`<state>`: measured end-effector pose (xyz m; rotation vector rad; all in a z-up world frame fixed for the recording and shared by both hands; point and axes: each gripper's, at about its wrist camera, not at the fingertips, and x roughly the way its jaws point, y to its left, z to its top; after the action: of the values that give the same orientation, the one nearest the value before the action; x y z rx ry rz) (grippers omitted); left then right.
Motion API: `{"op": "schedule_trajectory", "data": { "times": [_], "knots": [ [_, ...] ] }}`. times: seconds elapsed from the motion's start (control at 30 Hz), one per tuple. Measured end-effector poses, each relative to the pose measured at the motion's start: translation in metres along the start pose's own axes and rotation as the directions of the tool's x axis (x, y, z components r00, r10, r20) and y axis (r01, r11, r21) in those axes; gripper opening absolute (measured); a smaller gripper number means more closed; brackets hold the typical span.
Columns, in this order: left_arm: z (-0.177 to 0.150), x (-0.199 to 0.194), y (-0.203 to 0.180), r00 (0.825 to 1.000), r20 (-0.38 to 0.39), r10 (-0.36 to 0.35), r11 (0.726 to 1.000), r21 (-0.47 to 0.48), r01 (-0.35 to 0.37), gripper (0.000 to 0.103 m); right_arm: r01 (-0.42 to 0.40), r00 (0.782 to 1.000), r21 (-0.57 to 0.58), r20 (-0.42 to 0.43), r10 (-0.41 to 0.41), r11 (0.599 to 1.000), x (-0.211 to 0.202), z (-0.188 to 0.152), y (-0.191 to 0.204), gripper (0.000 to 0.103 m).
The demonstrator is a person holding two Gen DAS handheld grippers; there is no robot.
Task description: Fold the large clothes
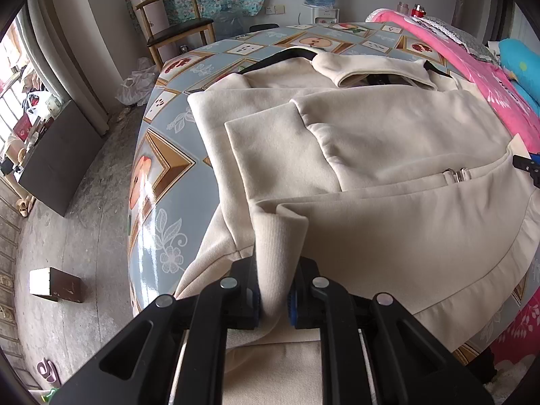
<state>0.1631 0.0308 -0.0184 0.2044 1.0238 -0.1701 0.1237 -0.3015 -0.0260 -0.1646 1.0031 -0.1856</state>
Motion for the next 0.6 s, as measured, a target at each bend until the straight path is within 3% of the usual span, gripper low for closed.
{"op": "schedule_trajectory", "data": {
  "times": [0.3, 0.6],
  "knots": [
    [-0.004, -0.007, -0.005, 0.999, 0.04, 0.037, 0.998, 0.041, -0.039, 0.009, 0.027, 0.997, 0.032, 0.072, -0.029, 0.999, -0.021, -0.008, 0.002, 0.01],
    [-0.033, -0.077, -0.001, 0.975, 0.219, -0.023, 0.998, 0.057, 0.011, 0.006, 0.019, 0.976, 0.145, 0.212, -0.05, 0.989, -0.091, -0.033, -0.003, 0.009]
  ]
}}
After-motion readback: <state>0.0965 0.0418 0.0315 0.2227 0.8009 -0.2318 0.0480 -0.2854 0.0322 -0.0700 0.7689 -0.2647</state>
